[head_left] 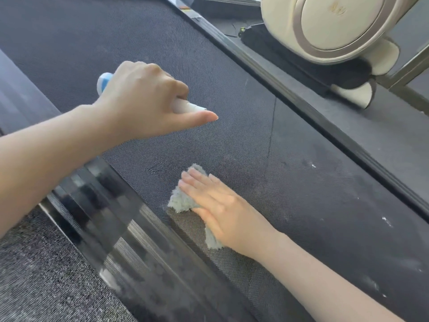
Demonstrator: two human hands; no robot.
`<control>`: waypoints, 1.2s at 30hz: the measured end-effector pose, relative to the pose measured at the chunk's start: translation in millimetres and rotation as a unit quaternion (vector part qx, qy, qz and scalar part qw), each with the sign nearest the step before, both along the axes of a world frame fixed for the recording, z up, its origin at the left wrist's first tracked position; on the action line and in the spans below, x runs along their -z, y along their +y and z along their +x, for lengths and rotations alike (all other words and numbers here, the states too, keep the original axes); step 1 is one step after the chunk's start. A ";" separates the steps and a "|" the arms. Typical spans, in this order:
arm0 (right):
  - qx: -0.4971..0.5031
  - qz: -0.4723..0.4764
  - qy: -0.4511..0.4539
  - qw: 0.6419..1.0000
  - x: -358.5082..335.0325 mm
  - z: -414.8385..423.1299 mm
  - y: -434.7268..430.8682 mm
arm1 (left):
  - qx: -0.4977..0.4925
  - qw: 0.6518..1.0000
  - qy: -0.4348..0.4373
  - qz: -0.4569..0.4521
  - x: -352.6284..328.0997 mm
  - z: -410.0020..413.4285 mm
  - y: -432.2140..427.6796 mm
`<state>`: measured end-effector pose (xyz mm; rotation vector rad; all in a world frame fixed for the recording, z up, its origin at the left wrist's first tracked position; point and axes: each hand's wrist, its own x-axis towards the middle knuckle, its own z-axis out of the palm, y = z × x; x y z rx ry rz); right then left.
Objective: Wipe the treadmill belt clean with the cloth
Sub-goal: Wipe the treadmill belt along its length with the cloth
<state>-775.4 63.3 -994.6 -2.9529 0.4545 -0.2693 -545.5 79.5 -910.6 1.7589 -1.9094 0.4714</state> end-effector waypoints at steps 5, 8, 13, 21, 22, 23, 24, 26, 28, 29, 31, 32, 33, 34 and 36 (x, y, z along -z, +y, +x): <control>0.068 0.003 0.006 0.998 1.3 -14.1 -35.9 | 0.013 1.000 0.015 0.008 2.1 -4.6 -8.0; 0.102 0.050 -0.005 0.994 -0.2 -19.8 -53.7 | 0.015 1.000 0.012 0.005 3.5 -9.1 -11.3; 0.137 0.082 -0.023 0.987 -0.2 -28.3 -82.9 | 0.016 1.000 0.004 0.004 5.3 -17.6 -16.2; 0.179 0.091 -0.027 0.979 -4.7 -37.9 -115.2 | 0.038 0.999 0.005 0.016 10.2 -32.9 -28.4; 0.185 0.091 -0.026 0.978 -4.8 -38.5 -118.8 | 0.041 0.999 0.004 0.015 10.8 -34.8 -29.6; 0.191 0.089 -0.025 0.977 -5.2 -39.3 -122.4 | 0.044 0.999 0.004 0.014 11.4 -36.5 -31.1; 0.197 0.088 -0.025 0.976 -5.6 -40.0 -125.9 | 0.045 0.999 0.003 0.014 12.3 -37.8 -32.4; 0.206 0.086 -0.028 0.974 -6.6 -41.4 -131.7 | 0.043 0.999 0.001 0.015 14.3 -40.9 -35.0; 0.208 0.086 -0.029 0.974 -6.0 -42.0 -134.3 | 0.040 0.999 0.000 0.015 16.1 -44.8 -36.8; 0.208 0.086 -0.029 0.974 -5.2 -42.2 -135.3 | 0.038 0.999 0.000 0.014 16.6 -46.8 -37.7; 0.208 0.083 -0.028 0.974 -3.2 -43.4 -138.1 | 0.036 0.999 -0.004 0.014 17.2 -50.4 -39.4; 0.213 0.081 -0.029 0.973 -2.9 -44.6 -140.8 | 0.037 0.999 -0.005 0.013 17.3 -51.9 -40.6; 0.221 0.083 -0.032 0.971 -3.1 -46.5 -144.4 | 0.039 0.999 -0.005 0.011 17.5 -53.3 -42.1; 0.231 0.087 -0.035 0.969 -4.7 -48.7 -149.0 | 0.040 0.999 -0.004 0.009 17.6 -54.6 -43.9; 0.250 0.091 -0.034 0.963 -7.9 -54.2 -160.6 | 0.040 0.999 -0.003 0.011 17.3 -57.7 -48.2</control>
